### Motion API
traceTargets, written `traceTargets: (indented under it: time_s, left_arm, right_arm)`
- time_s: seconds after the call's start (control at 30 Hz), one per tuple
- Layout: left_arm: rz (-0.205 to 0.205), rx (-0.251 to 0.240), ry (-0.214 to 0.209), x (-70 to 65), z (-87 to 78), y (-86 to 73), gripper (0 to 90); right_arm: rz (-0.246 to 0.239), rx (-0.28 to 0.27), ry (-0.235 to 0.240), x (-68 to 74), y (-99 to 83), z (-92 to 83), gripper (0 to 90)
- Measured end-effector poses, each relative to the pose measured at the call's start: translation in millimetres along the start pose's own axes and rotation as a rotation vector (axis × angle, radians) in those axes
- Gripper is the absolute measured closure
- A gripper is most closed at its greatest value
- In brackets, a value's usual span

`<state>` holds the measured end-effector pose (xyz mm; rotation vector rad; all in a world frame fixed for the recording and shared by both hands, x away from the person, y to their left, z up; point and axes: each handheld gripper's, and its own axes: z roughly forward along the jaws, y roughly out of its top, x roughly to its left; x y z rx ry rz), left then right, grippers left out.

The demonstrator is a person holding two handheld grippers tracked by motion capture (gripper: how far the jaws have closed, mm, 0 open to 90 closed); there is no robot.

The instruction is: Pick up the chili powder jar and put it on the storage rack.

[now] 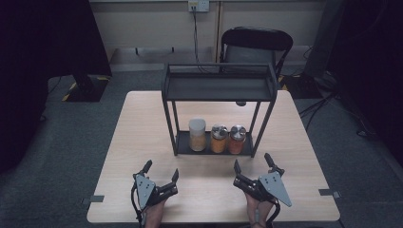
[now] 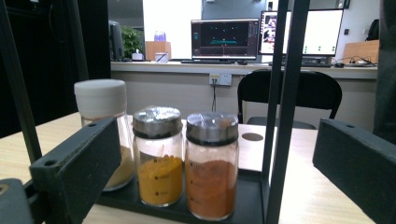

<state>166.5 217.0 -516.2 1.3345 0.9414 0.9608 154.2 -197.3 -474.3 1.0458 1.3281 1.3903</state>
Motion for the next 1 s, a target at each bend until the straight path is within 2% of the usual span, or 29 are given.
traceTargets:
  time_s: [0.2, 0.57, 0.83, 1.0]
  left_arm:
    - [0.000, 0.000, -0.001, 0.1, 0.0, -0.1, 1.6]
    - [0.000, 0.000, -0.001, 0.2, 0.0, 0.0, 1.6]
    - [0.000, 0.000, -0.001, 0.2, 0.0, -0.1, 1.6]
    - [-0.002, -0.001, 0.000, 0.0, 0.0, -0.2, 1.6]
  right_arm:
    - [0.007, -0.001, -0.001, 1.1, -13.9, -3.9, 0.1]
    - [0.006, 0.071, -0.007, -1.3, -28.5, 0.3, 0.2]
    - [0.016, 0.090, -0.001, -3.6, -31.3, 2.7, 0.7]
    - [0.005, 0.096, 0.008, -3.1, -31.4, 3.2, 0.6]
